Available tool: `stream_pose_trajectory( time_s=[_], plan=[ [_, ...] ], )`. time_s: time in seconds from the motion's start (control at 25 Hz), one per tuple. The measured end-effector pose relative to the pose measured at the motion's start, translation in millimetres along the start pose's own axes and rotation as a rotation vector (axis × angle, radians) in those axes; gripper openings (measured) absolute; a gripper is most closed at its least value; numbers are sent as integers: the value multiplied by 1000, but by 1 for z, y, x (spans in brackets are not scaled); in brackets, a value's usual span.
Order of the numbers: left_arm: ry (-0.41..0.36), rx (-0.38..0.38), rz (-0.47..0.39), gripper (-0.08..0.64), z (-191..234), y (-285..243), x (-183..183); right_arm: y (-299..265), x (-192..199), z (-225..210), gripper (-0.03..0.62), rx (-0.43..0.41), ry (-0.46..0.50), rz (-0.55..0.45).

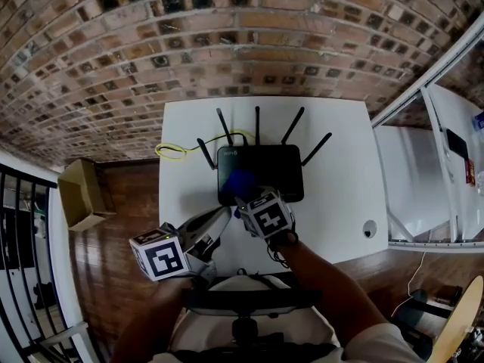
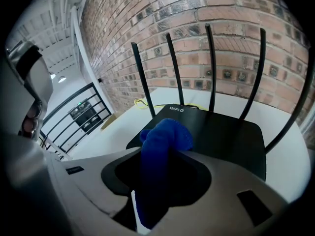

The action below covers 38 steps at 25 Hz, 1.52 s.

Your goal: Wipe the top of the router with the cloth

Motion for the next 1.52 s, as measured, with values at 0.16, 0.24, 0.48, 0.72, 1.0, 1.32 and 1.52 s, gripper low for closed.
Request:
stream_pose_trajectory(
  time_s=[0.16, 0.24, 0.48, 0.72, 1.0, 1.32, 1.52],
  plan=[
    [-1, 6, 3, 8, -2, -9, 0, 9, 4, -20, 155, 6, -44, -18],
    [0, 3, 8, 8, -2, -12, 1, 15, 5, -30, 155, 9, -71, -32],
    [2, 13, 10, 8, -8, -25, 3, 30, 10, -59, 155, 29, -113, -58],
    [8, -1, 51, 8, -10, -38, 12, 36, 13, -77, 155, 39, -119, -93],
    [17, -9, 48, 8, -20, -57, 18, 54, 14, -104, 155, 68, -100, -65],
    [32, -39, 35, 8, -30, -76, 28, 72, 20, -137, 155, 70, -96, -81],
    [29, -51, 36, 8, -41, -90, 36, 80, 25, -154, 154, 66, -89, -88]
  ],
)
Point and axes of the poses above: the fingertips, and each gripper's own axes: y backward along the fingers, z to its left, x out of its underside, the point moved 5 cm from there along y, backward along the fingers, and after that the axes turned 14 degrees about -y, right-handed, at the moved point
